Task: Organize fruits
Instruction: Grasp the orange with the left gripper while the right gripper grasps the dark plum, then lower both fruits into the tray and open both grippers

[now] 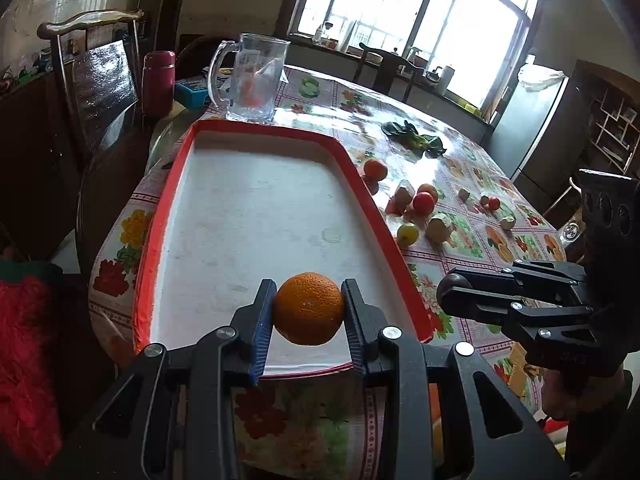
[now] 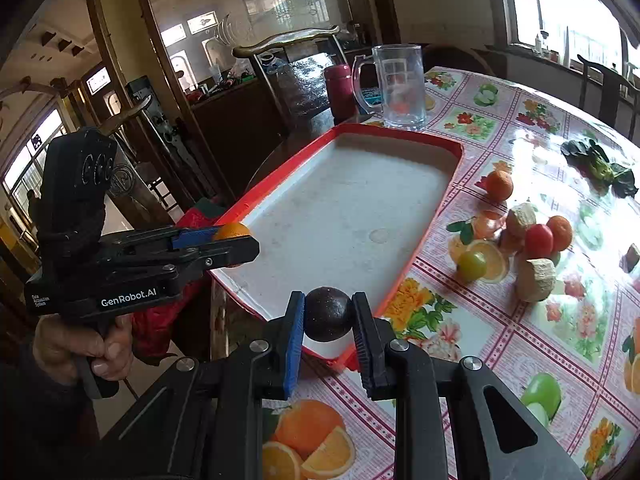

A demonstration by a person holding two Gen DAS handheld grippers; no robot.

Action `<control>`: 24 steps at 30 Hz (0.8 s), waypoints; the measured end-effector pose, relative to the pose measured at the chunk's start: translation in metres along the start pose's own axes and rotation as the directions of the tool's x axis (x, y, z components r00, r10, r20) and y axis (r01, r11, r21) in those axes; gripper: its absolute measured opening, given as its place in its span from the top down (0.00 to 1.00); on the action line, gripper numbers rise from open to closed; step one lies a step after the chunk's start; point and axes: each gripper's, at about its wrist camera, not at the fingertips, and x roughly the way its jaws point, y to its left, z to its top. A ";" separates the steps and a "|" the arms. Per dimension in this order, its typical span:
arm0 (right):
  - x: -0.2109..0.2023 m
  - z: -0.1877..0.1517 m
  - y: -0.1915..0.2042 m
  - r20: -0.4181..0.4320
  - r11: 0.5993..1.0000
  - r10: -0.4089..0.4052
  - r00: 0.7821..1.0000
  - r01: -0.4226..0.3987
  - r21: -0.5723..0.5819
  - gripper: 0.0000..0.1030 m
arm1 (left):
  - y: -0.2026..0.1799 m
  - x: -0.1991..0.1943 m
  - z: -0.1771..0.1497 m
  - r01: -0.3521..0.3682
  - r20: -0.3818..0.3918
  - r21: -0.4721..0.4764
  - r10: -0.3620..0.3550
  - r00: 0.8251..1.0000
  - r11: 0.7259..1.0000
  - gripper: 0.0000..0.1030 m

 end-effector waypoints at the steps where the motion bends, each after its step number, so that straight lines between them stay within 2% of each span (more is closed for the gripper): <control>1: 0.004 0.002 0.003 -0.003 1.000 0.004 1.000 -0.004 -0.005 0.77 | 0.003 0.000 0.000 -0.005 0.000 -0.004 0.005 1.000 1.000 0.70; 9: 0.031 0.011 0.013 -0.041 1.000 0.015 0.999 -0.015 -0.020 0.77 | 0.019 0.003 0.002 -0.045 -0.009 -0.009 0.045 0.999 0.999 0.70; 21: 0.072 0.015 0.015 -0.130 0.999 0.022 0.991 -0.028 -0.046 0.77 | 0.037 0.024 -0.001 -0.088 -0.073 -0.010 0.087 0.994 0.996 0.70; 24: 0.081 0.013 0.016 -0.157 0.998 0.017 0.987 -0.026 -0.058 0.74 | 0.040 0.033 -0.002 -0.099 -0.104 -0.004 0.098 0.990 0.995 0.70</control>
